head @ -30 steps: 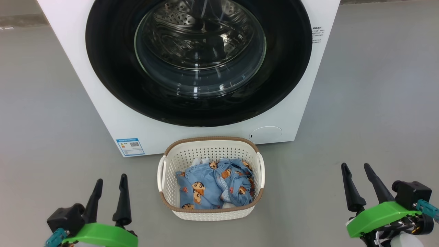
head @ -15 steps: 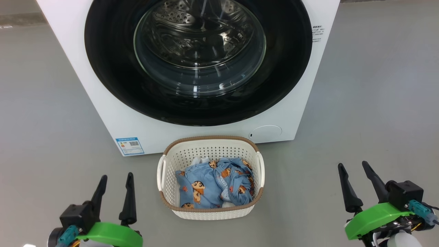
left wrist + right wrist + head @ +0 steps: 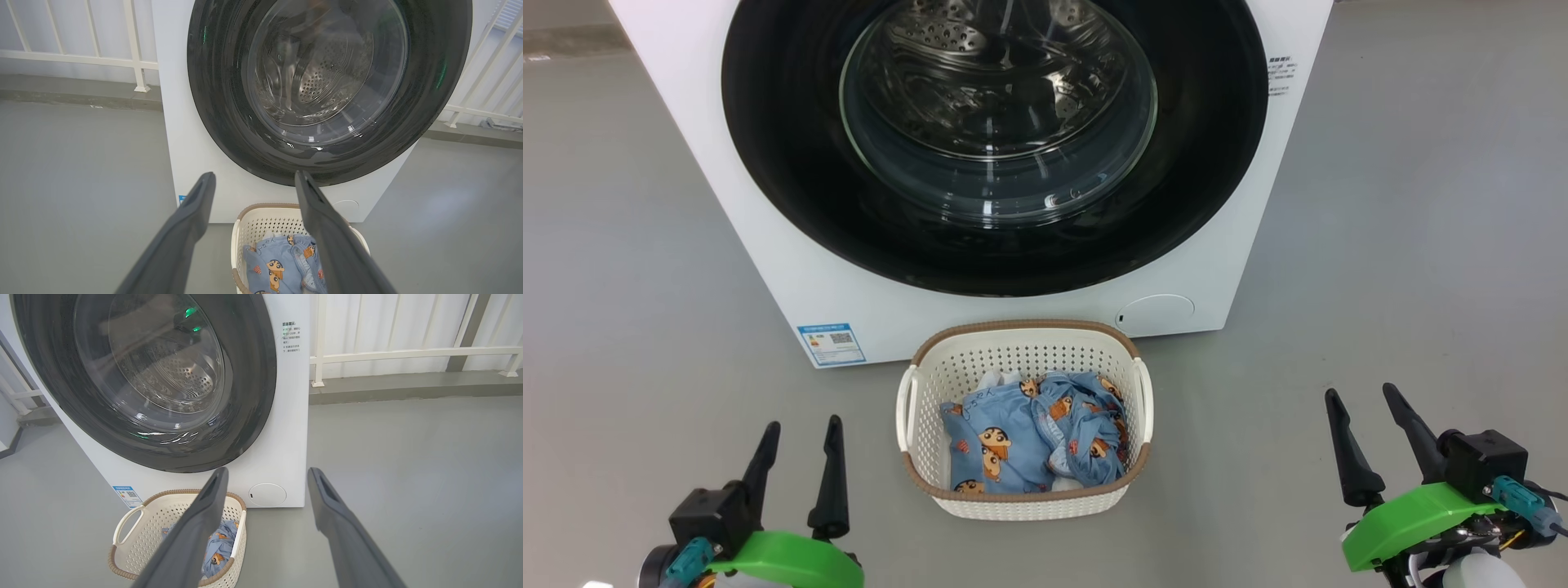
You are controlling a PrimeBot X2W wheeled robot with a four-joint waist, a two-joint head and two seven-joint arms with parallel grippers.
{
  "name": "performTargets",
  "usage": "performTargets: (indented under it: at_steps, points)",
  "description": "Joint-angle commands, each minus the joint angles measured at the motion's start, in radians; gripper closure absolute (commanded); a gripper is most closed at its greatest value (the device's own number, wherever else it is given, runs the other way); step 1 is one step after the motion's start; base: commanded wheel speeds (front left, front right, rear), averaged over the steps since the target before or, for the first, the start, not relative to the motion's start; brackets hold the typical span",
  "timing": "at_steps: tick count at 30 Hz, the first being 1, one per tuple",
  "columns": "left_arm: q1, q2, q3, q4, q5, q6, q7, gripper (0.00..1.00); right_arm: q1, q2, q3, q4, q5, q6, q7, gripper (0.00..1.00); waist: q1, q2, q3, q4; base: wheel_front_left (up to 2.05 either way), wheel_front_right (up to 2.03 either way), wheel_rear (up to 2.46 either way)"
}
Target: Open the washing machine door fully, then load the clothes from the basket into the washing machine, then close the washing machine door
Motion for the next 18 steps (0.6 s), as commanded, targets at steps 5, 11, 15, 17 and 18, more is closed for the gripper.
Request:
performTargets:
  at_steps: [5, 11, 15, 17, 18]
  points:
    - [-0.045, 0.019, 0.026, -0.015, 0.005, 0.013, -0.012, 0.00, -0.033, -0.003, 0.025, -0.024, 0.014, 0.002, -0.013, 0.00, -0.0001, -0.0001, 0.002, 0.001, 0.00, 0.00, 0.00]
    - [-0.045, 0.019, 0.026, -0.008, 0.003, 0.015, -0.012, 0.00, -0.034, -0.002, 0.027, -0.027, 0.016, 0.002, -0.014, 0.00, -0.0001, -0.0001, 0.004, 0.000, 0.00, 0.00, 0.00]
    - [-0.048, 0.019, 0.026, -0.008, 0.010, 0.017, -0.012, 0.00, -0.034, -0.002, 0.026, -0.030, 0.016, 0.002, -0.015, 0.00, -0.0001, -0.0001, 0.008, -0.001, 0.04, 0.04, -0.08]
    - [-0.050, 0.019, 0.026, -0.008, 0.012, 0.018, -0.012, 0.00, -0.035, -0.003, 0.026, -0.032, 0.016, 0.002, -0.015, 0.00, -0.0001, -0.0001, 0.010, -0.002, 0.24, 0.24, -0.48]
    - [-0.050, 0.019, 0.026, -0.008, 0.013, 0.017, -0.012, 0.00, -0.036, -0.004, 0.026, -0.033, 0.017, 0.002, -0.016, 0.00, -0.0001, -0.0001, 0.011, -0.003, 0.36, 0.36, -0.71]
